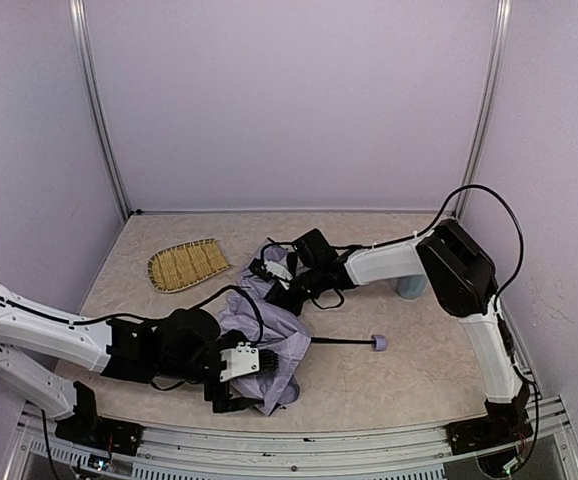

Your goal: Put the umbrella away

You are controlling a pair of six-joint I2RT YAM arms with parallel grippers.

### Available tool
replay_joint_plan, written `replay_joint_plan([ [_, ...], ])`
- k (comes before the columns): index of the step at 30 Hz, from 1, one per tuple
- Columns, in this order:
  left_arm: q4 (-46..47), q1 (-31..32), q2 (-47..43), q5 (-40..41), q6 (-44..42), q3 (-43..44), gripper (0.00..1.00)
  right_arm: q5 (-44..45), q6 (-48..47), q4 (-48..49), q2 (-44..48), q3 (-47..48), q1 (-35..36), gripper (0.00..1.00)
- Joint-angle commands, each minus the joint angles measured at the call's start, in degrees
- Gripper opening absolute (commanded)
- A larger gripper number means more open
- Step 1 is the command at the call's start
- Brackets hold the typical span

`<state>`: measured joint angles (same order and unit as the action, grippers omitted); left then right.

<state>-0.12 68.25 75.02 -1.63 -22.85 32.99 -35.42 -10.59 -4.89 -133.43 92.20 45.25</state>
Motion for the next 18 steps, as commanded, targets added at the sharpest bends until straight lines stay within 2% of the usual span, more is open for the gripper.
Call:
replay_joint_plan([
  [1, 12.0, 0.38, 0.87, 4.2, -5.34, -3.65, 0.99, -1.39, -0.65, -6.95, -4.82, -0.96, 0.23, 0.45],
  [3, 23.39, 0.3, 0.94, 9.59, -6.93, -6.48, 0.92, -2.54, -0.88, -7.06, -5.16, -1.26, 0.27, 0.44],
  [4, 27.87, 0.26, 1.25, 11.41, -7.49, -7.0, 0.78, -3.03, -1.18, -7.22, -5.18, -1.61, 0.4, 0.43],
  [7, 34.58, -0.13, 3.06, 14.97, -8.17, -5.18, 0.19, -5.03, -3.09, -8.41, -4.45, -3.66, 0.87, 0.42],
  [8, 35.46, -0.67, 4.05, 15.34, -8.14, -4.43, 0.05, -5.99, -3.84, -8.69, -3.86, -5.06, 1.07, 0.42],
  [9, 34.85, -1.25, 5.1, 14.86, -8.4, -3.37, 0.0, -7.18, -4.39, -8.64, -3.13, -6.48, 1.21, 0.42],
  [13, 31.93, -3.41, 8.07, 13.31, -6.76, 0.65, 0.0, -11.56, -5.51, -7.22, 0.53, -13.92, 1.49, 0.42],
  [18, 34.19, -11.16, 9.15, 6.61, 3.43, 2.99, 0.0, -15.8, -8.0, -8.64, 3.06, -17.55, 1.68, 0.41],
])
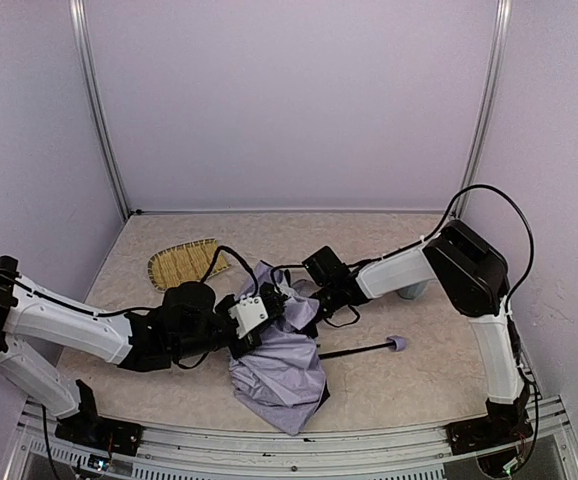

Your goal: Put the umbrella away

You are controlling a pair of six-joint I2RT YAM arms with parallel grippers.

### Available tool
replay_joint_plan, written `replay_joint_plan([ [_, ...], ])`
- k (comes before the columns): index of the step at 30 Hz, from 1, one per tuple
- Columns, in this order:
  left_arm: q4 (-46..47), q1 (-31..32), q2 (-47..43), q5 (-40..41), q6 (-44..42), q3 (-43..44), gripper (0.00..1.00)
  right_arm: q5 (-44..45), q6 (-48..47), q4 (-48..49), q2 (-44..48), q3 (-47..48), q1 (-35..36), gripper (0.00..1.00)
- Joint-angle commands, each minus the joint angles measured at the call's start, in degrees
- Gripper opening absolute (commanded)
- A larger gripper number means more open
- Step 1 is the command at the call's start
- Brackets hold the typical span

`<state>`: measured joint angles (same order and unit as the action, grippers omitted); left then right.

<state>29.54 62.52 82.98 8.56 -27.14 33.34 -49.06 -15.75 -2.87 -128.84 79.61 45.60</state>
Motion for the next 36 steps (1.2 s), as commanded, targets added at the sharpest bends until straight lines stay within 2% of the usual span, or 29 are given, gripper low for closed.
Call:
replay_joint_plan([
  [1, 4.59, -7.1, 2.34, -4.32, 9.17, 2.95, 0.0, -3.1, -3.22, -10.59, -1.29, -5.33, 1.33, 0.41],
  [7, 1.7, -10.49, 10.44, -7.1, 13.57, 2.19, 0.0, -5.7, 1.92, -3.42, -0.02, -7.82, 0.11, 0.42],
  [14, -7.08, -11.34, 15.7, -14.26, 17.46, 2.38, 0.0, -2.81, 21.2, 16.41, 7.26, -18.07, -5.07, 0.57],
  [16, -9.47, -11.37, 15.12, -16.94, 17.36, 2.45, 0.0, -1.9, 25.84, 21.15, 9.89, -21.14, -6.31, 0.59],
  [18, -7.41, -11.22, 12.1, -20.94, 16.53, -0.15, 0.0, -0.61, 30.3, 25.3, 12.2, -24.23, -7.06, 0.59],
  [20, -2.51, -11.36, 8.31, -24.16, 16.97, -3.1, 0.0, 1.24, 30.27, 25.28, 13.68, -25.3, -7.18, 0.59],
  [22, -1.47, -12.31, 7.37, -24.81, 17.9, -3.02, 0.0, 1.8, 29.74, 25.26, 15.05, -26.1, -7.27, 0.59],
  [26, -5.57, -14.18, 13.57, -25.04, 18.18, 2.0, 0.0, 5.69, 27.69, 25.82, 22.71, -28.94, -7.32, 0.59],
  [30, -8.8, -15.91, 19.62, -28.11, 19.11, 6.44, 0.0, 14.55, 21.59, 21.59, 33.64, -32.57, -6.86, 0.6],
  [32, -10.19, -16.11, 21.78, -28.79, 18.87, 7.86, 0.0, 20.48, 16.92, 17.9, 38.92, -34.27, -4.52, 0.62],
  [36, -11.87, -16.12, 23.8, -29.43, 18.03, 9.09, 0.0, 28.49, 5.81, 12.81, 48.35, -38.27, 5.77, 0.69],
])
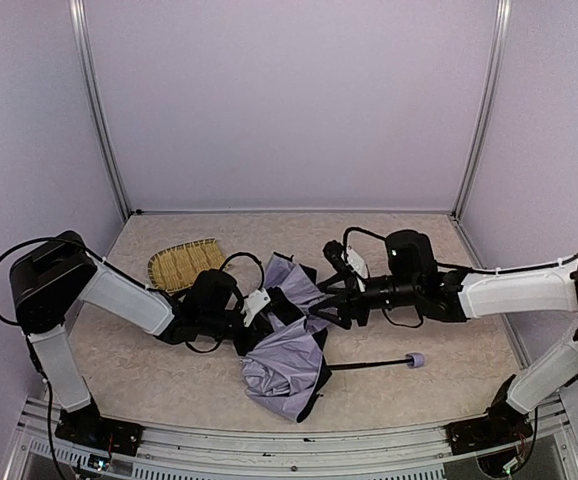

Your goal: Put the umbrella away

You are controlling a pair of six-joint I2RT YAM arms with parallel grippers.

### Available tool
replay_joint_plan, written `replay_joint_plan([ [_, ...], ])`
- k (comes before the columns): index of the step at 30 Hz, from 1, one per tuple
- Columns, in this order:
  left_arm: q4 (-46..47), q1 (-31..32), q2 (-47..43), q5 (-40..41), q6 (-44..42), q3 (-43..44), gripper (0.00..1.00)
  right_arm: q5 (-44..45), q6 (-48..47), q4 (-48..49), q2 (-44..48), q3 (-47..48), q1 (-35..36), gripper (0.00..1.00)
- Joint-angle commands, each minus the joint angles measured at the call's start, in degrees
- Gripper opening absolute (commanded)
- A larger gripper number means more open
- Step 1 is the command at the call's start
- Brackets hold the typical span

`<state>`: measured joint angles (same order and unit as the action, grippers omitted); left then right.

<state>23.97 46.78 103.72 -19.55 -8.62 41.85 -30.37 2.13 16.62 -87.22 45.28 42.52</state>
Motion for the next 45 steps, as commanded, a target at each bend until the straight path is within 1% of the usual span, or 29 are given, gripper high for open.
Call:
replay_joint_plan([
  [1, -6.54, -0.44, 3.19, -1.47, -0.64, 0.68, 0.0, 10.83, -14.88, -7.7, 8.53, -4.72, 12.15, 0.7],
  [2, -6.65, -0.46, 3.32, -1.52, -0.75, 0.69, 0.0, 12.51, -17.15, -8.61, 10.14, -5.26, 16.42, 0.73],
  [3, -6.76, -0.47, 3.33, -1.6, -0.88, 0.69, 0.0, 13.68, -19.09, -9.4, 11.21, -5.7, 18.85, 0.73],
  [6, -7.16, -0.62, 3.46, -1.63, -1.15, 0.82, 0.0, 16.57, -23.47, -13.89, 11.18, -5.28, 24.16, 0.77],
  [10, -8.16, -0.64, 3.37, -1.63, -1.46, 1.17, 0.0, 21.15, -27.12, -21.73, 6.73, -2.74, 27.29, 0.8],
  [12, -8.44, -0.68, 3.24, -1.61, -1.59, 1.22, 0.0, 23.11, -28.8, -23.52, 4.91, -2.48, 28.02, 0.79],
  [14, -8.59, -0.73, 3.24, -1.49, -1.67, 1.22, 0.0, 26.67, -29.82, -23.46, 3.48, -2.49, 28.49, 0.77],
  [15, -8.65, -0.73, 3.32, -1.46, -1.66, 1.22, 0.0, 28.22, -29.97, -22.9, 2.94, -2.22, 28.49, 0.73],
  [16, -8.75, -0.73, 3.39, -1.58, -1.73, 1.27, 0.0, 29.66, -29.69, -21.82, 2.59, -1.71, 28.5, 0.62],
  [17, -8.7, -0.66, 3.42, -1.77, -1.71, 1.3, 0.0, 31.41, -29.04, -20.7, 2.44, -0.98, 28.49, 0.44],
  [18, -8.68, -0.64, 3.42, -1.88, -1.68, 1.31, 0.0, 31.35, -28.61, -19.89, 2.52, 0.15, 28.49, 0.28],
  [19, -8.68, -0.56, 3.42, -1.89, -1.74, 1.31, 0.0, 30.98, -28.53, -19.17, 2.7, 1.31, 28.49, 0.15],
  [20, -8.6, -0.43, 3.42, -1.74, -1.84, 1.31, 0.0, 30.18, -28.46, -18.17, 2.94, 2.93, 28.43, 0.07],
  [21, -8.65, -0.39, 3.42, -1.46, -1.92, 1.31, 0.0, 28.47, -28.37, -17.57, 3.08, 4.25, 28.14, 0.02],
  [22, -8.74, -0.26, 3.48, -1.07, -2.08, 1.31, 0.0, 26.11, -28.17, -16.91, 3.18, 5.2, 27.5, 0.0],
  [24, -8.89, -0.14, 3.67, -0.42, -2.31, 1.29, 0.0, 20.02, -26.79, -15.17, 2.69, 5.84, 24.88, 0.0],
  [26, -8.85, -0.05, 3.97, 0.19, -2.44, 1.19, 0.0, 14.67, -23.99, -12.43, 0.96, 5.32, 20.48, 0.0],
  [29, -8.63, 0.06, 4.34, 0.42, -2.57, 0.97, 0.0, 8.38, -18.42, -8.3, -4.22, 5.32, 12.69, 0.0],
  [33, -8.24, 0.32, 4.85, 0.52, -2.68, 0.94, 0.0, 2.59, -10.27, -2.7, -13.59, 7.65, 5.19, 0.0],
  [36, -7.55, 0.32, 5.03, 0.31, -2.52, 0.79, 0.0, -0.52, -5.71, -1.32, -21.11, 10.32, 2.75, 0.0],
  [39, -7.0, 0.24, 4.93, 0.26, -2.4, 0.87, 0.0, -1.71, -4.01, -2.14, -26.38, 10.76, 1.36, 0.0],
  [42, -5.18, -0.04, 3.86, 3.14, -1.02, 0.73, 0.0, -3.94, -2.8, -5.08, -30.11, 10.36, 0.52, 0.0],
  [43, -3.8, -0.36, 3.08, 4.63, 0.02, 0.59, 0.08, -4.74, -2.73, -6.53, -31.1, 10.47, 0.44, 0.0],
  [45, 0.49, -1.07, 0.3, 7.08, 1.78, -0.46, 0.37, -6.03, -2.91, -9.05, -32.44, 10.25, 0.45, 0.0],
])
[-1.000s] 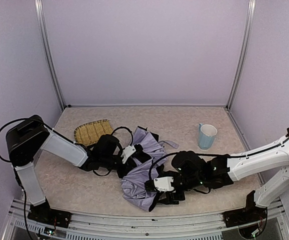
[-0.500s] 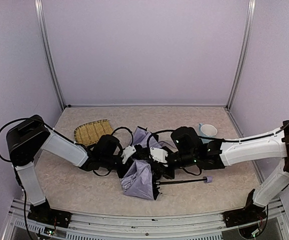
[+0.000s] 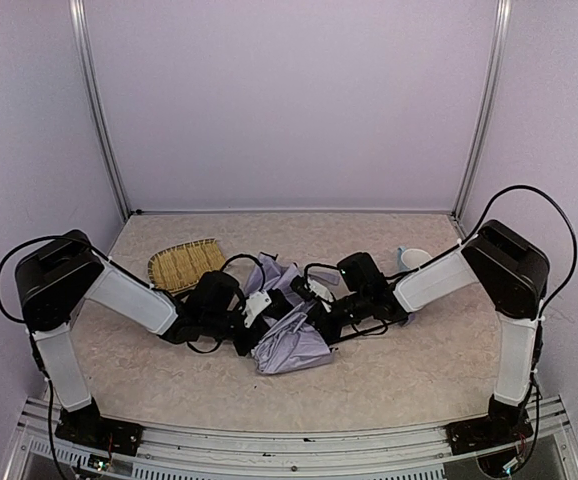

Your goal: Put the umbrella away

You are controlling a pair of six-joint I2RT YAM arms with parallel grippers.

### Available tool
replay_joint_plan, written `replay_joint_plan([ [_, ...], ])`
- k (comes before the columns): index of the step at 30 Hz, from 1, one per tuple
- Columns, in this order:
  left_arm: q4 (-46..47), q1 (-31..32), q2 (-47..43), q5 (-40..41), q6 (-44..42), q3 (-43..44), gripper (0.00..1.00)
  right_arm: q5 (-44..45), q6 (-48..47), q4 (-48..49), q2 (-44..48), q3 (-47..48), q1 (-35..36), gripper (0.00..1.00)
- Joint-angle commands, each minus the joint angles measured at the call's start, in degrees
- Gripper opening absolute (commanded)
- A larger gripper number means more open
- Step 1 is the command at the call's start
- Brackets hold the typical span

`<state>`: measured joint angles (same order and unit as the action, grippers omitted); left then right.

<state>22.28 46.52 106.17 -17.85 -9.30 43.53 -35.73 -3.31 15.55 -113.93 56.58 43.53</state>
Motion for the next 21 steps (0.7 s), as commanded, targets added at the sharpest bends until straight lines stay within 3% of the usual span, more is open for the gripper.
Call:
replay_joint_plan([
  [1, 5.25, -1.08, -4.02, 6.64, 2.96, -3.2, 0.52, -0.59, 2.45, -8.75, -5.97, -1.63, -0.55, 0.0],
  [3, 11.84, -1.32, -8.85, 9.94, 2.91, -6.43, 0.73, 0.14, 2.16, -9.74, -5.75, -3.01, -0.62, 0.0],
  [5, 16.9, -1.43, -13.78, 11.25, 1.65, -8.54, 0.84, 1.08, 1.88, -11.09, -5.37, -4.08, -0.71, 0.0],
  [9, 19.48, -0.71, -23.54, 10.84, -2.2, -10.56, 0.85, 1.45, 1.1, -14.79, -5.68, -3.84, -0.8, 0.0],
  [13, 5.94, 4.43, -30.98, 4.17, -14.62, -10.91, 0.78, -0.4, 1.86, -19.01, -6.56, -1.86, -1.93, 0.0],
  [17, -8.41, 10.27, -29.34, 6.66, -24.09, -10.48, 0.87, -0.97, 1.82, -23.12, -7.57, 0.91, -2.57, 0.0],
  [21, -8.15, 13.29, -25.16, 10.21, -25.51, -9.45, 0.98, -1.71, 2.22, -25.79, -8.84, 3.66, -2.57, 0.0],
])
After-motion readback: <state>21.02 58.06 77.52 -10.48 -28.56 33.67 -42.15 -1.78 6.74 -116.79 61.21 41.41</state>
